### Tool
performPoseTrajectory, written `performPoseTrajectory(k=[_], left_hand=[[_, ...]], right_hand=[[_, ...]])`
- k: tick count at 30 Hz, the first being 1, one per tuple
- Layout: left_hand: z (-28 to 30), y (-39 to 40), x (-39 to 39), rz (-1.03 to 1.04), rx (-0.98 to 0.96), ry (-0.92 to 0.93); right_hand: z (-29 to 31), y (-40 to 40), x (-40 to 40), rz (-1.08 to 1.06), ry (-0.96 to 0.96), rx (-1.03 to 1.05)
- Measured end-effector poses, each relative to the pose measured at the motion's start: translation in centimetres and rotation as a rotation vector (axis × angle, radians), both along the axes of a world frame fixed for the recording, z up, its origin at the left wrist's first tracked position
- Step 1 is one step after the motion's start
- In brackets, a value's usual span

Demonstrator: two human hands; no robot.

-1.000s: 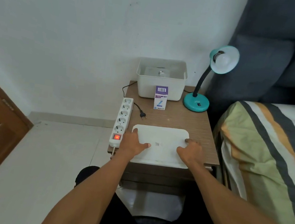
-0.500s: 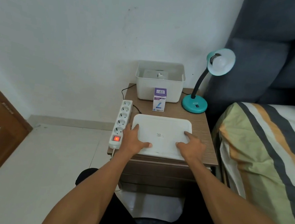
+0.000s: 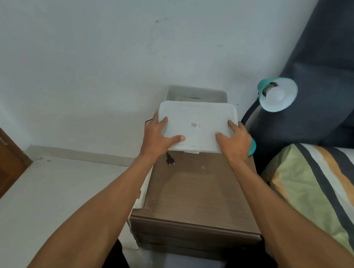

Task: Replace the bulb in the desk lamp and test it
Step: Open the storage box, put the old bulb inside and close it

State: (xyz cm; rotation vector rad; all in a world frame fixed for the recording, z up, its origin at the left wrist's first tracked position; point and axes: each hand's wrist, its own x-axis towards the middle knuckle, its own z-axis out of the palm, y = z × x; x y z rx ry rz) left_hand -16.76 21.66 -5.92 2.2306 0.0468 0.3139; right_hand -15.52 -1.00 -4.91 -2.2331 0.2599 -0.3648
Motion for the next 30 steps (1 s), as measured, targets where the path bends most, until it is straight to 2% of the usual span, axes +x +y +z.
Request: performPoseTrajectory(k=[8, 16, 20, 30], left_hand=[[2.8, 0.5, 11.0, -0.003, -0.005, -0.001], [1.8, 0.0, 18.3, -0.027, 0.078, 0.063], [0.9, 0.0, 19.9, -0.001, 0.144, 0.130], [-0.1, 0.8, 20.0, -0.008, 0.086, 0.209]], right_hand=[[2.6, 0.6, 10.5, 0.013, 0.027, 0.015], [0.7, 0.1, 16.6, 0.026, 0.104, -0.073], [-0.2, 0.1, 17.9, 0.027, 0.132, -0.108], [-1.4, 0.4, 18.3, 0.050, 0.171, -0.186]])
